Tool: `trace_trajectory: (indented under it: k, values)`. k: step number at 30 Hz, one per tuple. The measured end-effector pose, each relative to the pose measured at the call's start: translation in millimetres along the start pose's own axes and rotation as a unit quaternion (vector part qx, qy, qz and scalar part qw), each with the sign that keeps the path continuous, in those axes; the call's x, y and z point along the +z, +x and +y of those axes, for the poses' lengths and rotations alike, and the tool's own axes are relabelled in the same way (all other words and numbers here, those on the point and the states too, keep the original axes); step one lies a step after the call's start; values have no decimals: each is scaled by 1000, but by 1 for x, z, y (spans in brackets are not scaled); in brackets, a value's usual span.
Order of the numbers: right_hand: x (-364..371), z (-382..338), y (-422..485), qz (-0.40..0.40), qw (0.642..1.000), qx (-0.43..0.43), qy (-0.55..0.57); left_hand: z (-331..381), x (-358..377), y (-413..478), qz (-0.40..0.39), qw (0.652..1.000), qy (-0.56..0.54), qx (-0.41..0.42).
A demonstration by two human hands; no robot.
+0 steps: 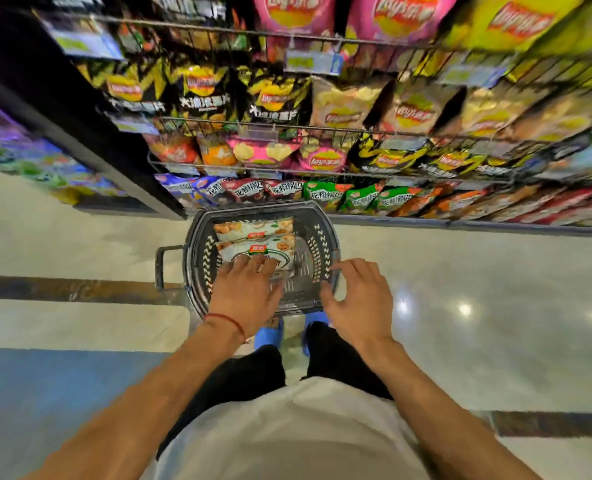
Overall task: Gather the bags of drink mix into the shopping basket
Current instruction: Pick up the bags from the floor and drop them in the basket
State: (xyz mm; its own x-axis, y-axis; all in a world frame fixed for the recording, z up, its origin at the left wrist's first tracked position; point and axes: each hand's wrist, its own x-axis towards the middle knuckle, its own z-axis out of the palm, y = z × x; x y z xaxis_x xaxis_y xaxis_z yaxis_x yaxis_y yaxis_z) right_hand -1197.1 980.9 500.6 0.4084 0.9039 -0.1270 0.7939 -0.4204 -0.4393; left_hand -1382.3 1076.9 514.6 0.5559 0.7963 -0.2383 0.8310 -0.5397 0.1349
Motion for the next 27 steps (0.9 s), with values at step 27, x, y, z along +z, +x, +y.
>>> trace_trajectory:
  k: [27]
  values:
    - [-131, 240, -175, 298, 876, 376, 57, 381, -15, 52, 7, 871, 130, 474]
